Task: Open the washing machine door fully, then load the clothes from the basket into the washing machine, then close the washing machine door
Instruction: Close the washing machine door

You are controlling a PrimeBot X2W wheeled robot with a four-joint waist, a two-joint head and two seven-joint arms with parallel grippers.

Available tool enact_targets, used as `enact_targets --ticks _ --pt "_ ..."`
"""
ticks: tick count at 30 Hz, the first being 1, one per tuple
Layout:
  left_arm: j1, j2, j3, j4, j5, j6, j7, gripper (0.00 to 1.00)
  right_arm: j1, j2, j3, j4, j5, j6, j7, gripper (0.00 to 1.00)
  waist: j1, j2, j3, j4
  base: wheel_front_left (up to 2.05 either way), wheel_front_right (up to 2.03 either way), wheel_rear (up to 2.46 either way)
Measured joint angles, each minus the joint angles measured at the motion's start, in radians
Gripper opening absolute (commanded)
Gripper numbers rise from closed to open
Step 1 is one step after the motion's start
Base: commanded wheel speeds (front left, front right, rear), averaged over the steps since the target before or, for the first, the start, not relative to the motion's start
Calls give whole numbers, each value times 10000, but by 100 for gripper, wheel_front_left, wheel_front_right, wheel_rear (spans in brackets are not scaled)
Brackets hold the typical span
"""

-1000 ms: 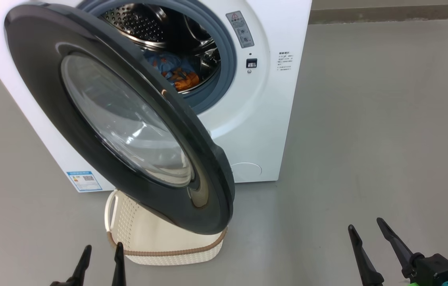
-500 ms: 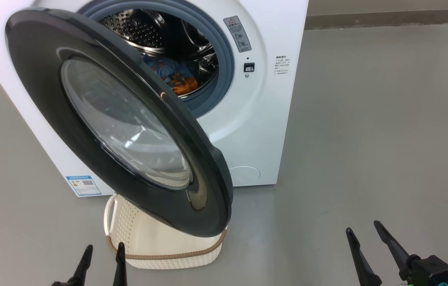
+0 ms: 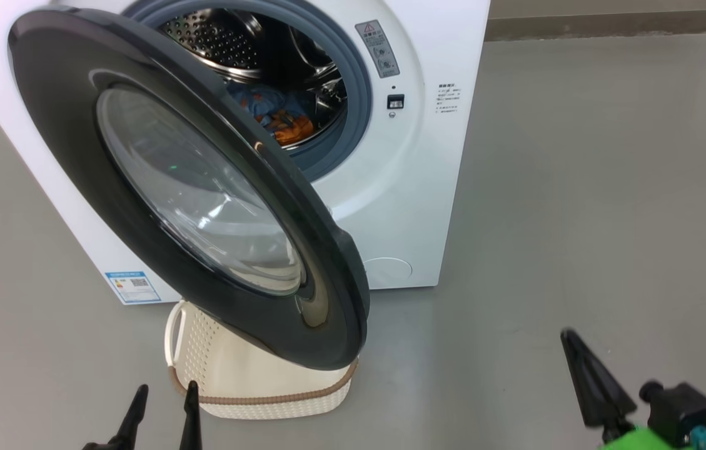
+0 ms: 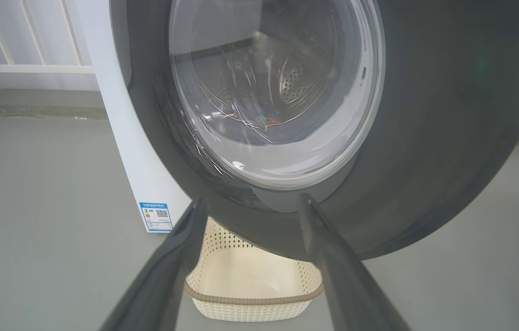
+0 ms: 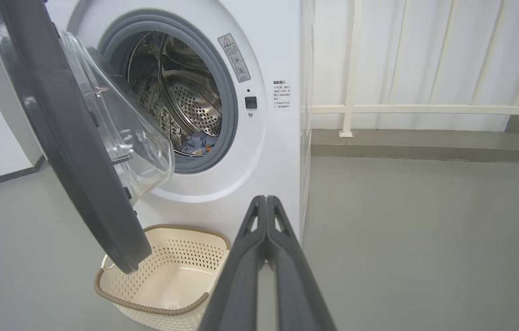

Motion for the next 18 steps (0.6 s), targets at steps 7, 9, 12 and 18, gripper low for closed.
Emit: enact_targets --ticks 7,9,12,18 --pt "-2 -2 -36 10 0 0 0 100 -1142 6 378 -1022 88 0 0 0 0 0 0 5 0 0 0" --pt "-5 -2 -82 12 0 2 0 100 -1584 17 602 -1363 230 0 -2 0 0 0 -10 34 0 0 0" --pt "-9 -2 -221 25 -12 4 0 100 -2314 15 1235 -1883 339 0 -2 0 0 0 -21 103 0 0 0" --pt "-41 -2 -499 102 -29 15 0 100 -3640 113 2734 -2671 500 0 -2 0 0 0 -52 374 0 0 0"
